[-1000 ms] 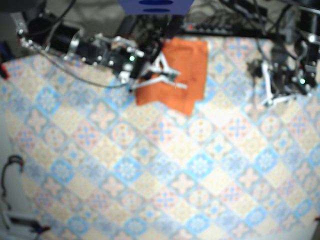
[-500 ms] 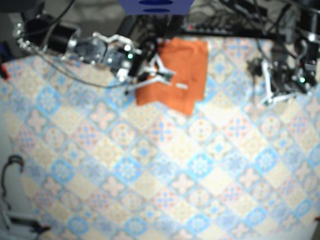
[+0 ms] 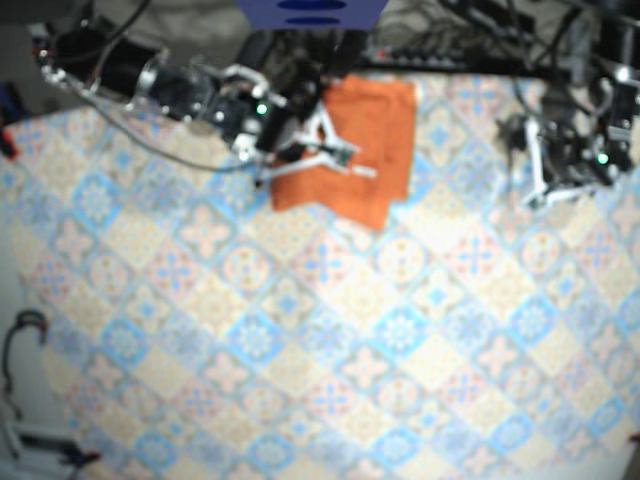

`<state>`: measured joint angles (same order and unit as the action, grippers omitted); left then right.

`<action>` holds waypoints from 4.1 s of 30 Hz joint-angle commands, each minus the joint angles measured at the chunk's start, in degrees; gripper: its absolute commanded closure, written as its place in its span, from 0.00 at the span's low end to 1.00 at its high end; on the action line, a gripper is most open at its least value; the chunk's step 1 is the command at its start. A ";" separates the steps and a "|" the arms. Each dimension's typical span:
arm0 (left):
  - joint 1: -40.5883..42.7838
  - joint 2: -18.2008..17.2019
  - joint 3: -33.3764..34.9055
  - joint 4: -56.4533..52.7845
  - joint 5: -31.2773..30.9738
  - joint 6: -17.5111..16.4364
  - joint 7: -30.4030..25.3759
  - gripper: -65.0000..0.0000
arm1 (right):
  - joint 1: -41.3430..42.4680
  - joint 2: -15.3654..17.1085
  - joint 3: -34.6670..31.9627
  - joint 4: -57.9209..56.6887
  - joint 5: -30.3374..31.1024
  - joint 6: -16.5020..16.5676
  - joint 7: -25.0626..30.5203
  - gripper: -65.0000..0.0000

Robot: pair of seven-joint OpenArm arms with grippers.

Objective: Fold the T-shirt properly

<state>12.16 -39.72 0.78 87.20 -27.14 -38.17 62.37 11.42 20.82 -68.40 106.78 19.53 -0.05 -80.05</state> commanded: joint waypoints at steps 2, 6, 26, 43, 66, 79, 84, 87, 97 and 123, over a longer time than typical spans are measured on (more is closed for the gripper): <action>-0.52 -1.11 -0.47 0.58 -0.25 0.06 -0.35 0.23 | 0.58 0.15 0.75 1.22 -0.06 -0.08 0.05 0.87; -0.52 -1.11 -0.47 0.58 -0.25 0.06 -0.35 0.23 | 0.58 -0.20 0.84 1.31 -0.23 -0.08 0.05 0.88; -0.52 -1.11 -0.64 0.58 -0.16 0.06 -0.35 0.23 | -3.73 -7.59 8.84 2.54 -0.06 -3.15 0.05 0.90; -0.78 -1.11 -0.56 0.67 -0.16 0.06 -0.35 0.23 | -5.13 -7.94 10.51 1.92 0.21 -2.80 0.05 0.90; -0.78 -1.20 -0.64 0.67 -0.07 0.15 -0.35 0.23 | -3.64 -9.35 10.25 -7.05 3.46 -1.57 2.29 0.90; -0.87 -1.29 -0.56 1.90 -0.16 0.15 -0.35 0.23 | -2.76 -9.17 14.91 0.60 -1.81 -1.92 0.05 0.85; -1.04 -1.55 1.91 6.47 0.37 0.15 0.00 0.23 | 0.58 -9.43 15.96 -1.33 -6.03 -1.66 0.27 0.74; -4.38 -1.55 10.26 10.52 5.73 0.15 0.09 0.23 | 3.48 -9.43 16.14 -5.55 -6.12 -1.66 3.26 0.72; -14.93 0.82 34.96 13.24 25.16 -0.11 -1.05 0.24 | 6.12 -9.43 16.14 -15.13 -6.03 -1.57 6.95 0.71; -7.02 -12.80 40.76 28.45 31.66 -0.20 -2.72 0.24 | 5.85 -9.52 16.23 -15.31 -6.12 -1.57 6.78 0.69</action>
<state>5.72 -51.75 42.02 114.78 3.95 -38.81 59.18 16.10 11.70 -52.58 90.67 13.45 -1.58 -73.82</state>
